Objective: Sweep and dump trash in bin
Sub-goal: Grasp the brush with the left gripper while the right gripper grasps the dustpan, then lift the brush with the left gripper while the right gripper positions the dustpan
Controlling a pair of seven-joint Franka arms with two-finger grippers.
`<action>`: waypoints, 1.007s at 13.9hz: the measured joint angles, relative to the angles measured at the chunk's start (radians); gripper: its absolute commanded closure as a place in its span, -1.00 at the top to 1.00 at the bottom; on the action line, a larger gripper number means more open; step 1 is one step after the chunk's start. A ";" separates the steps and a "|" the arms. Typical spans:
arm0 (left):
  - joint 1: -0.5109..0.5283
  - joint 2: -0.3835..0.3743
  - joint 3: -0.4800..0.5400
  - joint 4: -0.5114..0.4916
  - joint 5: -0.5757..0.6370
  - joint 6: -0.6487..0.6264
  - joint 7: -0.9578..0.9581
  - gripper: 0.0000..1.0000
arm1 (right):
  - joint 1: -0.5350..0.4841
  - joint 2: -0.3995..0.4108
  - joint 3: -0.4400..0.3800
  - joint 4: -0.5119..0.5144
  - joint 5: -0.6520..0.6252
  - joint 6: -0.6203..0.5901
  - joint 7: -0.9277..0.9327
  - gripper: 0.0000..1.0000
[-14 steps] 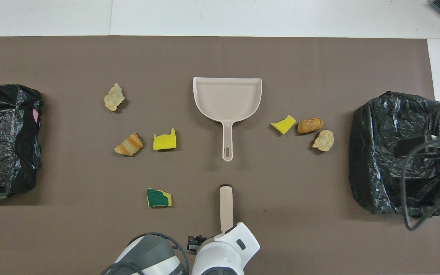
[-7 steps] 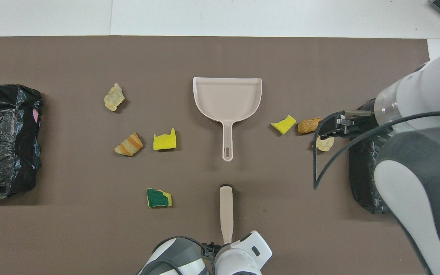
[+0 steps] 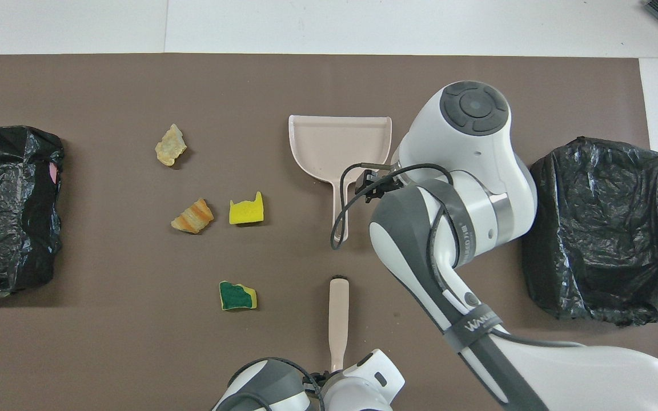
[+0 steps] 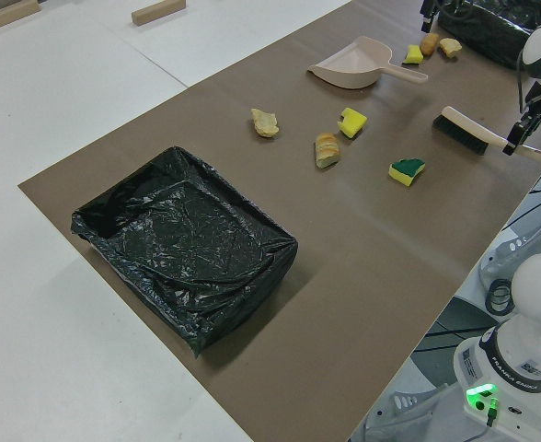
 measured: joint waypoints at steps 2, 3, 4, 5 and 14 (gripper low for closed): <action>0.000 -0.010 0.003 0.000 0.000 -0.034 0.000 -1.00 | 0.024 0.041 0.000 0.002 0.006 0.028 0.011 1.00; 0.001 -0.016 0.006 0.000 0.000 -0.055 0.005 -1.00 | 0.032 0.058 0.000 0.003 0.008 0.043 0.011 1.00; 0.009 -0.026 0.012 0.002 0.001 -0.082 0.020 -1.00 | 0.036 0.069 0.000 0.004 0.009 0.053 0.011 1.00; 0.026 -0.041 0.018 0.004 0.001 -0.122 0.047 -1.00 | 0.037 0.074 0.000 0.005 0.009 0.055 0.005 1.00; 0.311 -0.094 0.035 0.001 0.005 -0.333 0.365 -1.00 | 0.044 0.086 0.019 0.007 0.017 0.060 -0.010 1.00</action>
